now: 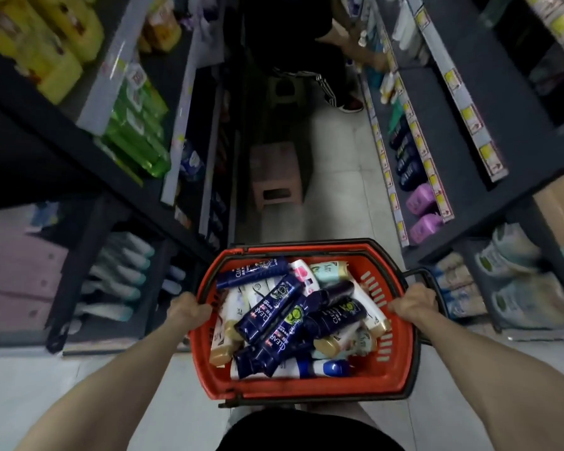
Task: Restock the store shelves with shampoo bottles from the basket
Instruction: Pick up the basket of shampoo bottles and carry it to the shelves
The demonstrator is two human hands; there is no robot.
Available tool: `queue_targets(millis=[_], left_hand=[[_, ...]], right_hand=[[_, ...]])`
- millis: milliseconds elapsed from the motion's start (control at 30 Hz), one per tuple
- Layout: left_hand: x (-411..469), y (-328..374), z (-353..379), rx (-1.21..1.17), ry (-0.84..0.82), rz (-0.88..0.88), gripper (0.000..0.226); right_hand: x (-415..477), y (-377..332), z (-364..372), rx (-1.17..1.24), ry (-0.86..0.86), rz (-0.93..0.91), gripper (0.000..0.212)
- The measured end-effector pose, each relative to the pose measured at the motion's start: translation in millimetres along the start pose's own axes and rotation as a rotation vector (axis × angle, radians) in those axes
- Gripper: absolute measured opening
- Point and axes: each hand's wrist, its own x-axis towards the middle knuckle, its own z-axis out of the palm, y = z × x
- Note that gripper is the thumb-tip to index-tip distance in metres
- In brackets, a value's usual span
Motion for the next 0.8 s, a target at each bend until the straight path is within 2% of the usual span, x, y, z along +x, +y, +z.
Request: queue_targets(millis=[267,467,600,800], left_hand=[[102,124,-65,-0.061,-0.071,0.022,0.019],[198,230,-114,-0.058,-0.128,0.056,0.015],[244,305,-155,-0.028,-0.159,0.087,0.015],[308,425,-214,0.05,-0.121,0.15,0.018]], right_hand=[[97,-110,-65,0.005,0.042,0.04,0.038],[172,-190,-106,0.026,0.086,0.064,0.057],[218,-240,-143,0.03,0.091,0.13,0.033],[288,-312,-200,0.053,0.108,0.138,0.04]])
